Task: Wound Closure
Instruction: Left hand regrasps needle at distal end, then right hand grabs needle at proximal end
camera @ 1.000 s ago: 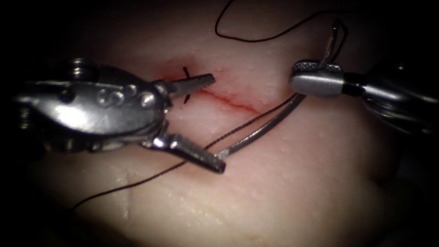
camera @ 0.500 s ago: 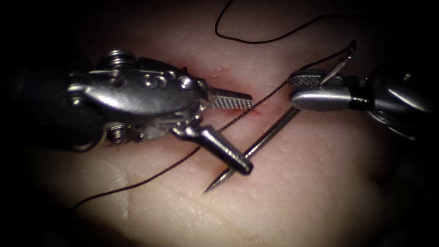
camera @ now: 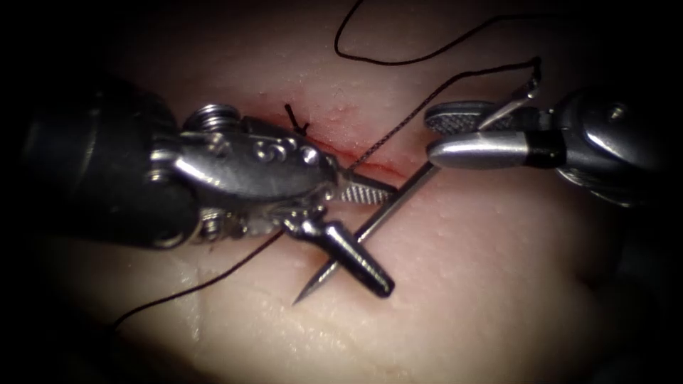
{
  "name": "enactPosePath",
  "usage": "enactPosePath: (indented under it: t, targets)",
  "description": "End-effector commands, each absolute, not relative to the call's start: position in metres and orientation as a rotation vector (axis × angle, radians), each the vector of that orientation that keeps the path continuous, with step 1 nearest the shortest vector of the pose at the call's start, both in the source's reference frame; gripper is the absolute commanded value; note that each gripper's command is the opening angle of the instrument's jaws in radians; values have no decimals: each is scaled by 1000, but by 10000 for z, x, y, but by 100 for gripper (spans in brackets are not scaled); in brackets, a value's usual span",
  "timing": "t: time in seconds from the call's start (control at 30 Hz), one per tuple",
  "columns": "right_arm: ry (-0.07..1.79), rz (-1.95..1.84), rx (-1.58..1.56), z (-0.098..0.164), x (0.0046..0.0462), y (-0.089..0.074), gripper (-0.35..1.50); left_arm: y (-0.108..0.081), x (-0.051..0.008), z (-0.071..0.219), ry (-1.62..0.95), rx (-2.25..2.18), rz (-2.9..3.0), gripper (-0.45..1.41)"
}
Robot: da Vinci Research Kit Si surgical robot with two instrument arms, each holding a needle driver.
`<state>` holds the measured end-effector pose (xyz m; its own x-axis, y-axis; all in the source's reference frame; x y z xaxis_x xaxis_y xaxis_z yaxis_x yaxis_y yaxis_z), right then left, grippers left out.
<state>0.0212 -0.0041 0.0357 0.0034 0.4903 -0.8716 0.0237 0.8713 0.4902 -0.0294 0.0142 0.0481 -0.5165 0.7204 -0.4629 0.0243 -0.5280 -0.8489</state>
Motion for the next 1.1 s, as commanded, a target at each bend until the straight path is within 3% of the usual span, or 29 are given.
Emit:
enactPosePath:
  t: [0.03,0.23,0.3,0.4,0.43,0.67,0.77,0.9,1.1]
  targets:
    - [1542,373,422,361,220,-49,-35,138,-298,485,-1199,-1192,2074,74]
    - [1550,354,411,361,220,-51,-35,149,-295,486,-1267,-1179,2014,52]
    - [1551,353,412,361,220,-51,-35,149,-295,487,-1288,-1166,2000,27]
    - [1554,350,415,361,220,-51,-35,151,-294,489,-1331,-1138,1970,-35]
    - [1555,349,416,361,220,-51,-35,150,-295,490,-1339,-1131,1965,-45]
    - [1530,402,385,359,221,-55,-35,154,-294,494,-1370,-1107,1921,-45]
    - [1522,418,368,358,222,-57,-3,156,-293,494,-1342,-1116,1906,-45]
    - [1521,418,369,355,221,-59,22,156,-293,494,-1307,-1124,1898,-45]
    - [1517,437,388,355,221,-58,86,155,-292,493,-1276,-1150,1875,-45]
